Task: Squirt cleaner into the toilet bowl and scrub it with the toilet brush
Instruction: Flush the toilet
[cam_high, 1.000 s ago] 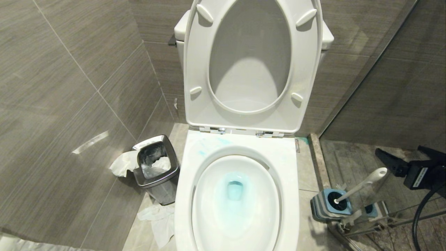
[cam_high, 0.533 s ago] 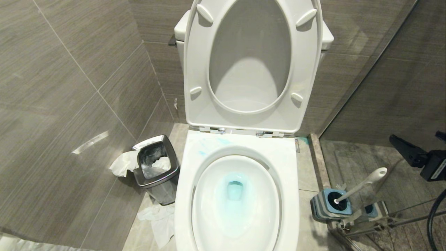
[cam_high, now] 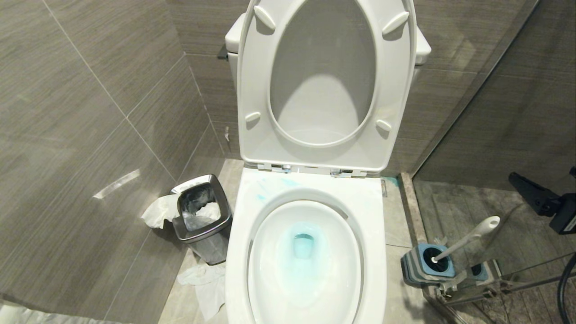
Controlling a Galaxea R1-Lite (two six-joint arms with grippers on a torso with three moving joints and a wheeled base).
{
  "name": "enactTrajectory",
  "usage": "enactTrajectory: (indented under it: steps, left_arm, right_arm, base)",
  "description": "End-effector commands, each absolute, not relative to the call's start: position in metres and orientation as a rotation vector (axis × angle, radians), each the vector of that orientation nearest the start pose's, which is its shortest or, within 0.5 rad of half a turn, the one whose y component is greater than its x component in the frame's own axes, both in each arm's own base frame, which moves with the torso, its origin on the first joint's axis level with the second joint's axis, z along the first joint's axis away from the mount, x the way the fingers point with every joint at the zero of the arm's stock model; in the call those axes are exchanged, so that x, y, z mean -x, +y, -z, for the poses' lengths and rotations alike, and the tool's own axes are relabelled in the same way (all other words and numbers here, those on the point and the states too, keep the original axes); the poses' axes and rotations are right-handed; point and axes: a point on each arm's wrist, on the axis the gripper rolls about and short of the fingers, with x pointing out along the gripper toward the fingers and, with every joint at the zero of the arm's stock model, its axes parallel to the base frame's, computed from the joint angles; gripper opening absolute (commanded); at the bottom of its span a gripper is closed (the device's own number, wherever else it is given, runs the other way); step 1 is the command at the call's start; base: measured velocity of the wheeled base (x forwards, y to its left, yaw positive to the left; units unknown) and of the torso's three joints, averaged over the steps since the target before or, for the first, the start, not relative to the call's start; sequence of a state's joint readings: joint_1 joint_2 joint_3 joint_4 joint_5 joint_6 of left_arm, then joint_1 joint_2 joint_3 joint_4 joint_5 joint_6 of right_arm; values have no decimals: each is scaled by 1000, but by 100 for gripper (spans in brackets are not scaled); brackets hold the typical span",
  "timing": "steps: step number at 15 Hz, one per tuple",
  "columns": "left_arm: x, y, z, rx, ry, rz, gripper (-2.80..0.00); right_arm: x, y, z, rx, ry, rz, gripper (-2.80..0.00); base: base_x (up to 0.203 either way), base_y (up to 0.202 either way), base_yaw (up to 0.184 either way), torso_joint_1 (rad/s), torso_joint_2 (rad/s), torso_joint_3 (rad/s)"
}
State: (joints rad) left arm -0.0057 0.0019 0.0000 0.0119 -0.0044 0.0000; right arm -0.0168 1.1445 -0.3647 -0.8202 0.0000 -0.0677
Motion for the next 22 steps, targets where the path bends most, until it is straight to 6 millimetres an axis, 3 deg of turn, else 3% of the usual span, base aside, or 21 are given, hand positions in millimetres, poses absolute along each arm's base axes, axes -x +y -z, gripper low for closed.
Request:
enactTrajectory:
  steps: [1, 13, 17, 22]
  left_arm:
    - [23, 0, -74, 0, 14, 11, -280]
    - [23, 0, -74, 0, 14, 11, -280]
    - [23, 0, -74, 0, 14, 11, -280]
    - [23, 0, -74, 0, 14, 11, -280]
  right_arm:
    - [-156, -3, -208, 69, -44, 18, -280]
    - [-151, -2, -213, 68, -69, 16, -280]
    - [-130, -2, -229, 69, -177, 15, -280]
    - [-88, 0, -268, 80, -376, -12, -280]
  base:
    - [0, 0, 0, 0, 0, 0]
    - [0, 0, 0, 0, 0, 0]
    - [0, 0, 0, 0, 0, 0]
    - [0, 0, 0, 0, 0, 0]
